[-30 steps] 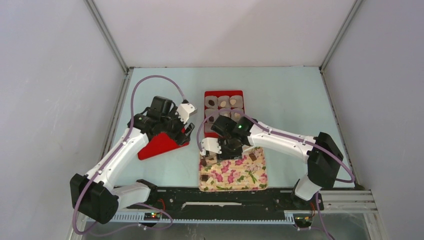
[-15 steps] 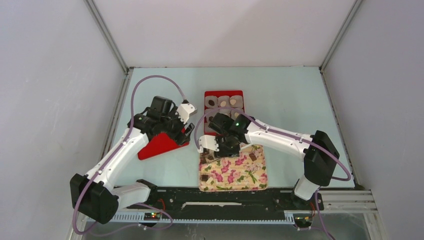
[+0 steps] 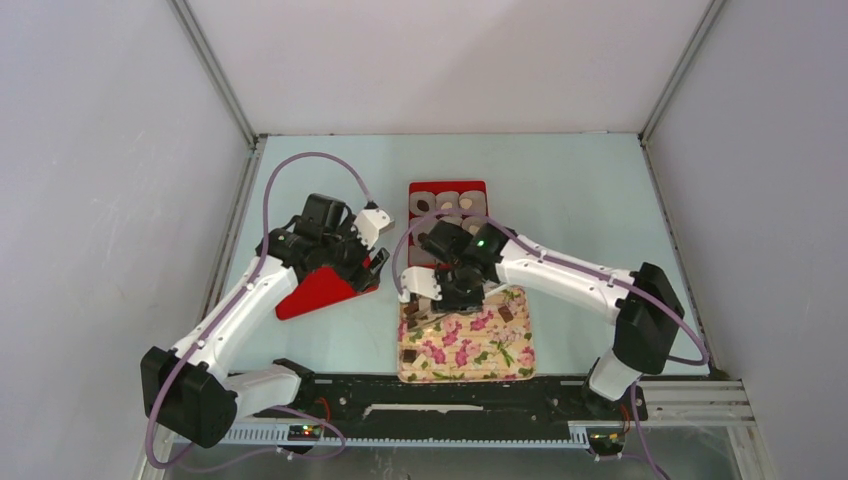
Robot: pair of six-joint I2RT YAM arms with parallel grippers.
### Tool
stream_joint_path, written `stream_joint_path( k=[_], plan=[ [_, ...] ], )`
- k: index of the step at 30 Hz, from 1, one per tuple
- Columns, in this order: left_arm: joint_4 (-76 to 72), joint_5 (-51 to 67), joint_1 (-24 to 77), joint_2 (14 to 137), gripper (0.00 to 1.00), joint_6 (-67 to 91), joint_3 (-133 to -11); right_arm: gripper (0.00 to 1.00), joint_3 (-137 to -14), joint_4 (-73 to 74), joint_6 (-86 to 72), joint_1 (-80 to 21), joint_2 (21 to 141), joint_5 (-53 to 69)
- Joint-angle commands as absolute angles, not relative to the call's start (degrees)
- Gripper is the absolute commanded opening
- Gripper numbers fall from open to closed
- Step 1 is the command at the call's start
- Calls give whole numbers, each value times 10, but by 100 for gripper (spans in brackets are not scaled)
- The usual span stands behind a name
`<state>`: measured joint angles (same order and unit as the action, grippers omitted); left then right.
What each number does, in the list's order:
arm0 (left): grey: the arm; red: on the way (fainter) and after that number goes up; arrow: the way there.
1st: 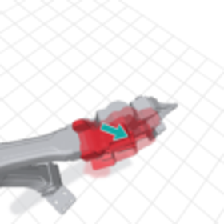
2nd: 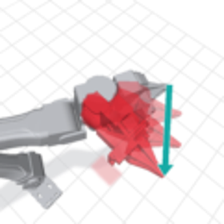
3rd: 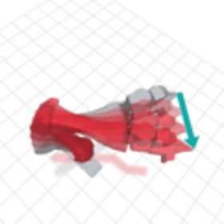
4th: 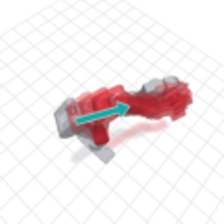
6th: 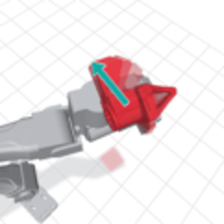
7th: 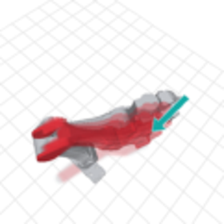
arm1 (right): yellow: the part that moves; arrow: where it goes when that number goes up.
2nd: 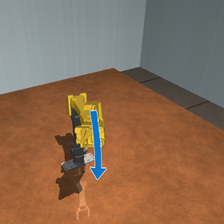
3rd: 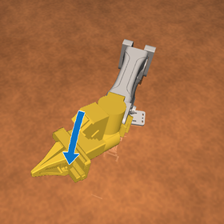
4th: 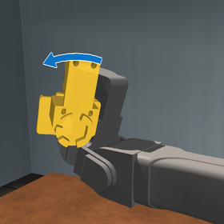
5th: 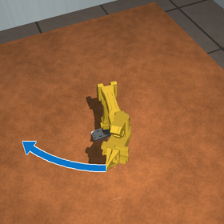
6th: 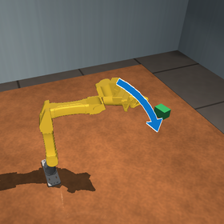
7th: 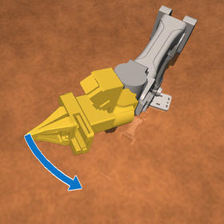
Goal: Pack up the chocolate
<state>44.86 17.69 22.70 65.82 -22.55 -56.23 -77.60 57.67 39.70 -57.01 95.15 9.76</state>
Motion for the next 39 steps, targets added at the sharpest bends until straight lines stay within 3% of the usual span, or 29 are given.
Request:
stream_joint_path(
  k=[1, 15, 39],
  plan=[
    [438, 179, 225, 653, 80, -236, -551, 27, -831, 595, 410, -529, 895, 120],
    [441, 177, 225, 655, 80, -235, -555, 24, -928, 572, 429, -348, 943, 171],
    [434, 171, 225, 653, 81, -238, -544, 29, -988, 646, 481, -322, 1084, 216]
  ],
)
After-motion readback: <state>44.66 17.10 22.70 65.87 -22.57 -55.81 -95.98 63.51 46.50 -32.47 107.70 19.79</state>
